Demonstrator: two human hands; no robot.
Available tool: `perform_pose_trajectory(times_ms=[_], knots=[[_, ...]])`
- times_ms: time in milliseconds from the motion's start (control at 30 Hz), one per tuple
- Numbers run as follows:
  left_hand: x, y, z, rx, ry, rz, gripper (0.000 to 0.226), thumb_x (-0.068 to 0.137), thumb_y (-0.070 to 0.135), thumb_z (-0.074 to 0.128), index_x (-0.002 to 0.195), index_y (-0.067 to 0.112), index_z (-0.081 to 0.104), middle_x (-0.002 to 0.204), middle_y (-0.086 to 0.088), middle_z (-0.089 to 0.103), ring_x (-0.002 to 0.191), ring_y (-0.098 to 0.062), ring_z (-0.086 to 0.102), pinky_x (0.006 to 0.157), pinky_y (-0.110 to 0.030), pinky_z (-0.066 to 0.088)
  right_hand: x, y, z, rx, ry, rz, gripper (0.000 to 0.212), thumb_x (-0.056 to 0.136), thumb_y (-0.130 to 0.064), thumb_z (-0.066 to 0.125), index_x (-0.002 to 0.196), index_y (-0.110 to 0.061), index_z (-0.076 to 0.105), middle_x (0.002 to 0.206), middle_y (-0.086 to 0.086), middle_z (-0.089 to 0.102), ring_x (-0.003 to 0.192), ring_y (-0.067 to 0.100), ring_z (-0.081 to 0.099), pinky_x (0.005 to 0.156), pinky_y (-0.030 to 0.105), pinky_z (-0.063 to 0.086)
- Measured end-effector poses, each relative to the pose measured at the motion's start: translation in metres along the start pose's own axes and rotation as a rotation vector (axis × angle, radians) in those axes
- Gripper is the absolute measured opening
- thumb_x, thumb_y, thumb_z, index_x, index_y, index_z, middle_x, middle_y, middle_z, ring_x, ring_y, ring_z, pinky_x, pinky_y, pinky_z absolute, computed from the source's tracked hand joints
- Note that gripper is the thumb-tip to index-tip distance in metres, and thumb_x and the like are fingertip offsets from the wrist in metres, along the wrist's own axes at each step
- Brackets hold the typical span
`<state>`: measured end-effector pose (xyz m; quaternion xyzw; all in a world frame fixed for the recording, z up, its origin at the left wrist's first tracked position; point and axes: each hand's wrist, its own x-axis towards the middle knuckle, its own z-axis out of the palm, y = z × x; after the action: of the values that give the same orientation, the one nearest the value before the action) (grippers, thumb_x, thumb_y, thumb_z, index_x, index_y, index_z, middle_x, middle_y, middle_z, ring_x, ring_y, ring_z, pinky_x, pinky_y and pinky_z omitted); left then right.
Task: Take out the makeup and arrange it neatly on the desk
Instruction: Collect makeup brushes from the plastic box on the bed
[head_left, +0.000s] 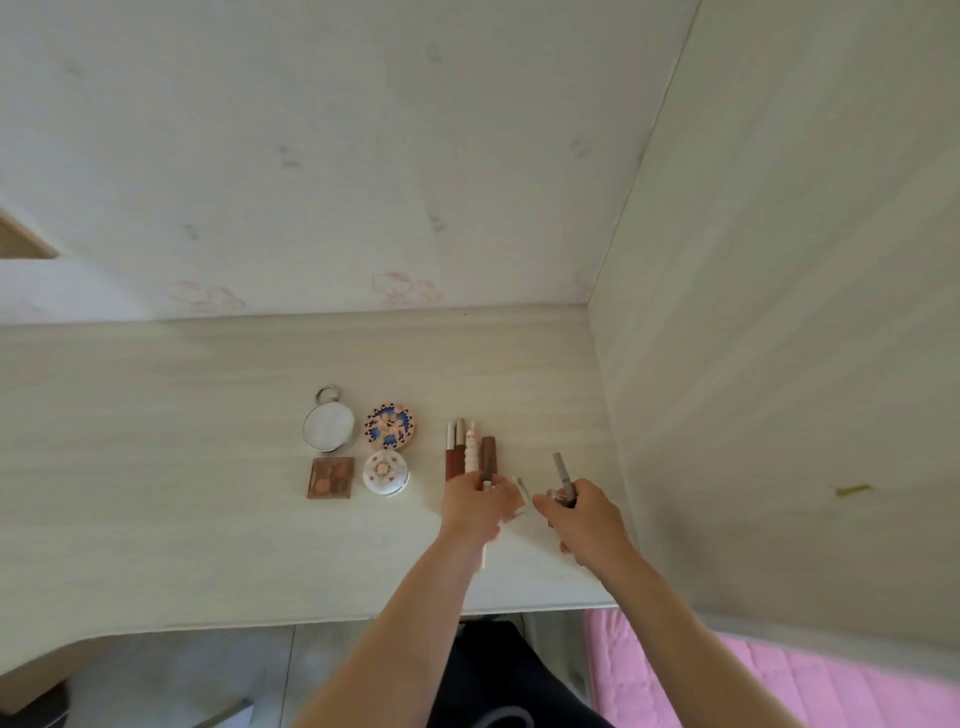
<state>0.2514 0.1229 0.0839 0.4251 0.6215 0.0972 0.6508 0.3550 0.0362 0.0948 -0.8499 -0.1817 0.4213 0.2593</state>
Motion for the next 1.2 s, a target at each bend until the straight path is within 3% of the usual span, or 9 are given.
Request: perform_pose_trajectory(times_ms=[133, 267, 400, 600, 767, 933, 1033, 1200], knots=[[0.017, 0.011, 0.014, 0.239, -0.014, 0.06, 0.007, 0.08, 0.017, 0.071, 0.076, 0.016, 0.066, 0.077, -0.004, 0.068, 0.071, -0.021, 0.062, 0.058, -0.025, 0.043, 0.018, 0.007, -0.005, -0.161, 0.069, 0.033, 0.043, 0.085, -0.048, 0.059, 0.107, -0.013, 0.045, 0.098, -0.002, 0.063, 0.081, 0.023, 0.066, 0.065, 0.029, 0.047], [0.031, 0.024, 0.024, 0.407, -0.033, 0.161, 0.002, 0.083, 0.012, 0.065, 0.083, 0.011, 0.063, 0.073, 0.001, 0.061, 0.064, -0.012, 0.055, 0.055, -0.02, 0.044, 0.032, 0.013, -0.002, -0.249, 0.08, 0.049, 0.045, 0.088, -0.046, 0.058, 0.112, -0.01, 0.044, 0.107, 0.003, 0.063, 0.09, 0.024, 0.063, 0.064, 0.027, 0.042], [0.044, 0.035, 0.034, 0.6, -0.031, 0.22, 0.004, 0.087, 0.011, 0.059, 0.086, 0.011, 0.064, 0.066, 0.004, 0.056, 0.067, -0.016, 0.057, 0.052, -0.02, 0.041, 0.042, 0.015, 0.011, -0.281, 0.066, 0.035, 0.041, 0.091, -0.039, 0.056, 0.115, -0.008, 0.045, 0.113, 0.007, 0.056, 0.097, 0.027, 0.06, 0.071, 0.03, 0.045], [0.055, 0.037, 0.043, 0.72, -0.001, 0.22, 0.019, 0.093, 0.017, 0.054, 0.105, 0.008, 0.065, 0.09, -0.01, 0.066, 0.089, -0.017, 0.053, 0.068, -0.021, 0.034, 0.054, 0.014, 0.023, -0.231, 0.08, -0.061, 0.015, 0.094, -0.019, 0.051, 0.105, -0.008, 0.051, 0.106, 0.01, 0.054, 0.079, 0.019, 0.049, 0.067, 0.027, 0.038], [0.065, 0.037, 0.044, 0.745, -0.004, 0.239, 0.016, 0.093, 0.011, 0.054, 0.102, 0.004, 0.065, 0.084, -0.011, 0.061, 0.074, -0.019, 0.052, 0.05, -0.023, 0.032, 0.066, 0.019, 0.026, -0.089, 0.079, 0.003, 0.018, 0.089, -0.019, 0.056, 0.1, -0.005, 0.057, 0.097, 0.013, 0.063, 0.08, 0.023, 0.056, 0.056, 0.027, 0.036], [0.071, 0.039, 0.039, 0.775, -0.004, 0.257, 0.014, 0.093, 0.008, 0.053, 0.097, 0.004, 0.065, 0.08, -0.008, 0.061, 0.071, -0.02, 0.055, 0.051, -0.022, 0.037, 0.069, 0.019, 0.031, -0.044, 0.072, -0.026, 0.017, 0.086, -0.022, 0.065, 0.092, -0.009, 0.056, 0.092, 0.008, 0.063, 0.081, 0.02, 0.058, 0.056, 0.024, 0.039], [0.075, 0.038, 0.041, 0.785, 0.008, 0.253, 0.01, 0.091, 0.011, 0.056, 0.092, 0.01, 0.065, 0.084, -0.01, 0.066, 0.075, -0.023, 0.06, 0.063, -0.03, 0.051, 0.07, 0.018, 0.031, -0.023, 0.086, -0.039, 0.017, 0.087, -0.023, 0.064, 0.091, -0.012, 0.052, 0.089, 0.006, 0.06, 0.078, 0.019, 0.055, 0.055, 0.024, 0.038], [0.075, 0.04, 0.043, 0.784, 0.014, 0.273, 0.011, 0.089, 0.008, 0.056, 0.094, 0.006, 0.065, 0.081, -0.007, 0.061, 0.073, -0.02, 0.055, 0.059, -0.027, 0.042, 0.073, 0.017, 0.026, 0.025, 0.082, -0.007, 0.013, 0.089, -0.02, 0.061, 0.094, -0.012, 0.053, 0.087, 0.005, 0.062, 0.076, 0.021, 0.061, 0.062, 0.031, 0.05]])
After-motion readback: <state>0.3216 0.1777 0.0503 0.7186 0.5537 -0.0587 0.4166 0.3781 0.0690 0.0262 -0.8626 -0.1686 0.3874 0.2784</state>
